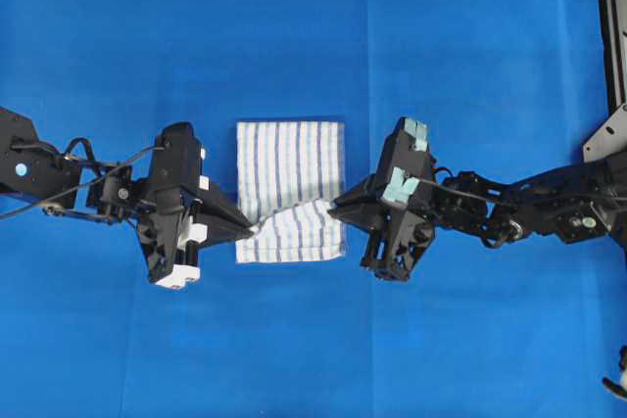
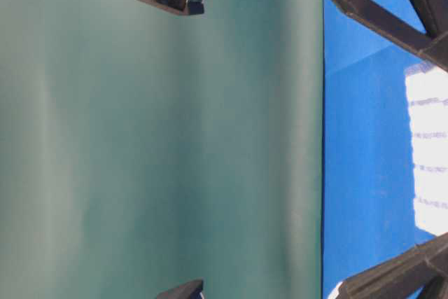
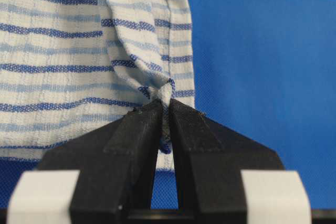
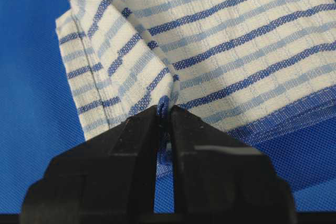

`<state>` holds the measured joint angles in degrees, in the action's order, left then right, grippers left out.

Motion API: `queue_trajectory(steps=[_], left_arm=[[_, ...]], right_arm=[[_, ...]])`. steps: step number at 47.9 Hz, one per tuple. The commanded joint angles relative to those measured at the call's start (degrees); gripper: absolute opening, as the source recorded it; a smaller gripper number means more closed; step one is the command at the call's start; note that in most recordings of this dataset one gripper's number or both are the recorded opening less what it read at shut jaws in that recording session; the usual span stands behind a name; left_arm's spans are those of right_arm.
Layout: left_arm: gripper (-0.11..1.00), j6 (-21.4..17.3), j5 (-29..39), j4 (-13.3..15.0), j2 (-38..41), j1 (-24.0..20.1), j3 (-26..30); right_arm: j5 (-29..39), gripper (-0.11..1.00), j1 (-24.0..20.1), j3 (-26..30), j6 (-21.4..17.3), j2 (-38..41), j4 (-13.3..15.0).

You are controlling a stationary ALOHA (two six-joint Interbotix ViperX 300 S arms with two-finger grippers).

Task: Fold the blue towel.

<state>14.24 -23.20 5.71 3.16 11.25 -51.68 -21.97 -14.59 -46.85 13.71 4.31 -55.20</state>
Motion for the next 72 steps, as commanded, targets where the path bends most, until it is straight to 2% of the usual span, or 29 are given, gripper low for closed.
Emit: queue_trajectory(steps=[1,14,16,18,21,26,30,32,37,43,51,62,72], left_arm=[[0.05,-0.35,-0.09,0.09,-0.53,0.26,0.44],[0.05,-0.35,0.0,0.18,-0.53,-0.88,0.53],[0.05,-0.18,-0.09,0.18,-0.62,-0.88,0.62],[0.08,0.09,0.0,0.18,-0.62,-0.97,0.62],[0.22,0.18,0.26,0.09,-1.14,-0.97,0.53],[0.54,-0.53,1.23,0.09,-2.81,-0.88,0.18],[0.78,-1.05,3.25,-0.18,-5.27,-0.88,-0.09],[0.82,-1.67,4.83,-0.26,-7.29,-0.88,-0.35],[0.74,-3.34,8.09,-0.26,-12.04,-1.14,-1.41],[0.71,-6.59,11.07,-0.26,-18.81,-1.58,-3.78],[0.71,-9.84,11.34,-0.26,-27.86,-2.46,-8.88],[0.71,-11.25,11.43,-0.35,-40.17,-3.43,-15.73],[0.71,-16.7,12.74,-0.53,-52.38,-3.87,-20.65]], right_arm=[[-0.53,0.08,-0.18,0.79,0.09,-0.62,-0.09],[-0.44,0.08,-0.18,0.79,0.09,-0.62,-0.18],[-0.35,0.12,-0.18,0.79,0.0,-0.62,-0.18],[-0.35,0.2,-0.18,0.88,0.0,-0.62,-0.18],[-0.44,0.38,-0.18,0.88,0.09,-0.62,-0.18],[-0.53,0.71,-0.18,0.7,0.62,-0.97,-0.09],[-0.79,0.89,-0.18,0.18,1.41,-2.55,-0.09],[-1.14,0.9,-0.18,-0.26,2.11,-3.69,0.0],[-2.46,0.83,-0.09,-2.46,4.83,-8.53,0.0],[-4.48,0.84,0.0,-5.63,8.61,-14.94,0.0],[-5.8,0.84,0.35,-11.25,13.62,-24.52,-0.09],[-5.19,0.84,0.35,-16.96,16.7,-34.28,-0.09],[-3.43,0.83,0.35,-22.24,20.39,-43.59,-0.09]])
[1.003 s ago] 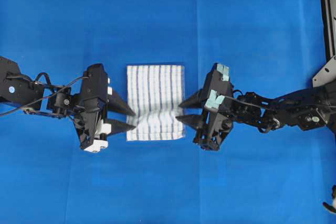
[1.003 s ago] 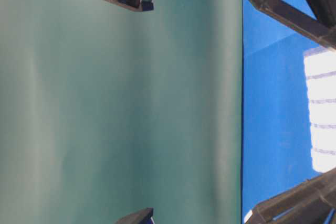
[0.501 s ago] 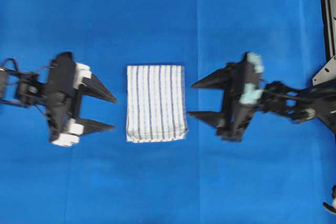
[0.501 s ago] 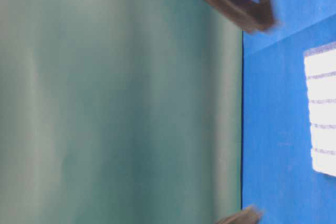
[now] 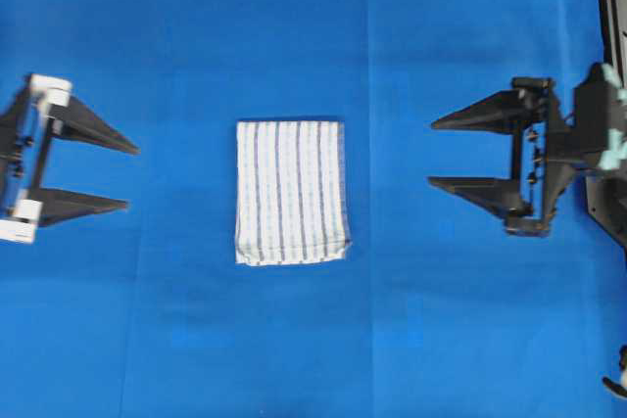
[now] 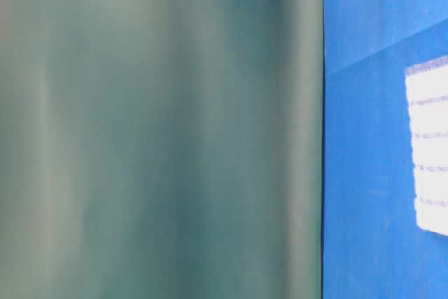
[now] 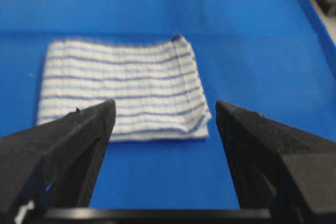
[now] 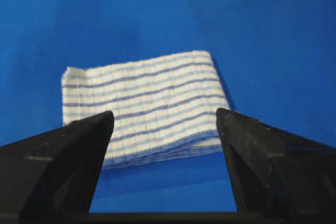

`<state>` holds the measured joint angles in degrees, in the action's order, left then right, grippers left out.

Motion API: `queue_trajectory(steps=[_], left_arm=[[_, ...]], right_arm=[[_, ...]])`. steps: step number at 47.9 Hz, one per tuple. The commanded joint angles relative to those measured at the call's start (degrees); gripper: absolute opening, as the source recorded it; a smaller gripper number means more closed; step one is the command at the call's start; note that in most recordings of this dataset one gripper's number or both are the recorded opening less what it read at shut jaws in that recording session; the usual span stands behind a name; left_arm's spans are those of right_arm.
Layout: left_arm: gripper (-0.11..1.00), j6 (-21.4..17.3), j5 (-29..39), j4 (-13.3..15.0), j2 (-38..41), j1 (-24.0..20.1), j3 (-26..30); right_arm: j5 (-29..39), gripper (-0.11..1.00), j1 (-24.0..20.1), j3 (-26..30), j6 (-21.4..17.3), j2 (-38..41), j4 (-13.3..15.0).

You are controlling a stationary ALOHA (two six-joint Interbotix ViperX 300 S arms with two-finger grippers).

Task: Fold the blue towel.

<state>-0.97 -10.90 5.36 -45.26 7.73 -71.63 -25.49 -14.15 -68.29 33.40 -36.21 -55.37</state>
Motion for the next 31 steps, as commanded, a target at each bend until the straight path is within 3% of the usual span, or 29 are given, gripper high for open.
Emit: queue_trajectory(steps=[1,15,31], left_arm=[[0.71,-1.85,0.79,-0.18,-4.92,-0.44,-1.05],[0.71,-3.34,4.75,-0.18,-14.5,-3.34,-6.24],[0.7,-3.43,4.75,-0.18,-19.16,-5.1,-10.99]], right_arm=[[0.09,0.83,-0.09,-1.32,0.97,-4.04,0.09],[0.35,0.83,-0.09,-9.05,4.48,-14.68,0.09],[-0.35,0.83,-0.09,-14.24,4.31,-17.67,0.09]])
